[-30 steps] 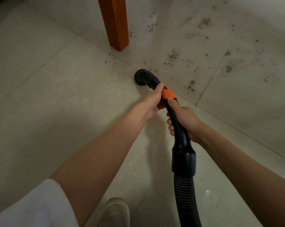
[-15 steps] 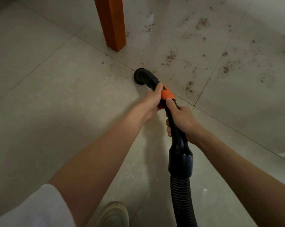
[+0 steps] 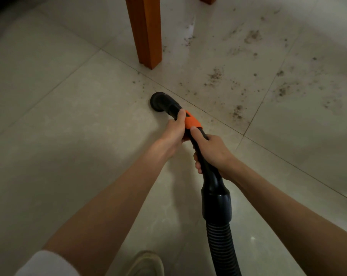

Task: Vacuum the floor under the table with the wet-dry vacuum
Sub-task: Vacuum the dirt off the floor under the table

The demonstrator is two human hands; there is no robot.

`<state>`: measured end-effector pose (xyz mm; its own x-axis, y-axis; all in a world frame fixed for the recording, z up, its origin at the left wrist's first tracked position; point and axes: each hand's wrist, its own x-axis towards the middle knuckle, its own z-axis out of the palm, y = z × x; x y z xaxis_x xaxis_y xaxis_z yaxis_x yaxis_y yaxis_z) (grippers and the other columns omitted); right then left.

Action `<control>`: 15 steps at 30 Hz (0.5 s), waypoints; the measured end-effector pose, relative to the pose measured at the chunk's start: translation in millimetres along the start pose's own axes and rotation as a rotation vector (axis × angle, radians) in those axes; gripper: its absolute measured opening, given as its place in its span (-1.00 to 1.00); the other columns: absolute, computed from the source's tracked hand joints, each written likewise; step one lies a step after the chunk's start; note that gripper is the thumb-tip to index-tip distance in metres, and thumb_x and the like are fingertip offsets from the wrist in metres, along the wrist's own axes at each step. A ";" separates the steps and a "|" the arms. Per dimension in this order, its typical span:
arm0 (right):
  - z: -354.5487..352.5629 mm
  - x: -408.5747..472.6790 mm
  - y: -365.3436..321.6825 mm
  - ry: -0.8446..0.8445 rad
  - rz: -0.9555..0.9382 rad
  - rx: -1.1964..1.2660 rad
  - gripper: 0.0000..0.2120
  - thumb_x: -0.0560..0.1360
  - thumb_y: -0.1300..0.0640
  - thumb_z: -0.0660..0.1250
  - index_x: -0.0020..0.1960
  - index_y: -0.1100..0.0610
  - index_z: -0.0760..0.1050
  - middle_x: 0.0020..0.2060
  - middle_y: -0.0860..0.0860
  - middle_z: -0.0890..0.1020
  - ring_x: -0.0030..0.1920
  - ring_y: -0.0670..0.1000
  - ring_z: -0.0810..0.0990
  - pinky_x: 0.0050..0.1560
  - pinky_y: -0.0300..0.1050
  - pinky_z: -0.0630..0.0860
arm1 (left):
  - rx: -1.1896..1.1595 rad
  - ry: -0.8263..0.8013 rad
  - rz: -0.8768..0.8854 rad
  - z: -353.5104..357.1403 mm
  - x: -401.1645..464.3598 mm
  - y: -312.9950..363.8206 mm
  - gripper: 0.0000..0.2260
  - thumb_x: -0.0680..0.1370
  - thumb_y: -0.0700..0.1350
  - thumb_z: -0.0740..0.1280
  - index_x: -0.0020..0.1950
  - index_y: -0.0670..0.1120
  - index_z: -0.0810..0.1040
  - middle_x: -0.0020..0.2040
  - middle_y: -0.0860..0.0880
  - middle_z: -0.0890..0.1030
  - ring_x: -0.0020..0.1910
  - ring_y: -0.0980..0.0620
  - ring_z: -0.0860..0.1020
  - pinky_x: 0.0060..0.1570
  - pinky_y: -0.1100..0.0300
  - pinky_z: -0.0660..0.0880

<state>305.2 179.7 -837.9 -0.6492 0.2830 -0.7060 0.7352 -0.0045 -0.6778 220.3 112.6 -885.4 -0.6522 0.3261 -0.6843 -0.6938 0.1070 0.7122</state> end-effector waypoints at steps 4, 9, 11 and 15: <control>2.7 6.7 -4.6 0.023 -0.008 -0.001 -0.60 0.58 -0.15 0.16 -0.07 0.22 0.41 -0.48 0.07 0.49 -0.60 -0.02 0.46 -0.54 -0.22 0.44 | 0.004 0.000 0.000 -2.2 4.3 6.6 -0.54 0.65 0.07 0.06 0.34 -0.28 0.33 0.11 -0.21 0.55 0.04 -0.07 0.56 0.05 0.12 0.51; 7.5 15.9 -11.4 0.093 -0.013 0.015 -0.54 0.57 -0.17 0.16 0.01 0.26 0.45 -0.44 0.08 0.50 -0.60 -0.03 0.46 -0.55 -0.23 0.44 | -0.014 -0.026 -0.015 0.0 10.7 21.7 -0.56 0.65 0.05 0.06 0.33 -0.29 0.33 0.10 -0.20 0.53 0.03 -0.07 0.54 -0.10 0.17 0.52; 7.0 19.6 -14.8 0.108 -0.026 0.036 -0.55 0.57 -0.16 0.17 0.04 0.25 0.44 -0.43 0.09 0.49 -0.59 -0.02 0.47 -0.54 -0.22 0.45 | -0.007 -0.021 -0.018 2.0 14.0 27.8 -0.57 0.65 0.04 0.07 0.33 -0.28 0.33 0.16 -0.22 0.52 0.11 -0.12 0.53 -0.04 0.12 0.51; 7.3 30.4 -26.4 0.121 -0.039 0.075 -0.53 0.57 -0.15 0.18 0.12 0.28 0.43 -0.41 0.10 0.49 -0.58 -0.01 0.47 -0.54 -0.21 0.44 | 0.013 -0.011 -0.012 3.9 22.6 42.2 -0.58 0.66 0.03 0.06 0.33 -0.27 0.33 0.17 -0.22 0.51 0.18 -0.16 0.51 0.05 0.05 0.51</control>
<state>264.6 181.5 -843.0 -0.6451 0.3979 -0.6523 0.6906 -0.0617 -0.7206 177.4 128.2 -870.2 -0.6405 0.3348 -0.6911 -0.6974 0.1232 0.7060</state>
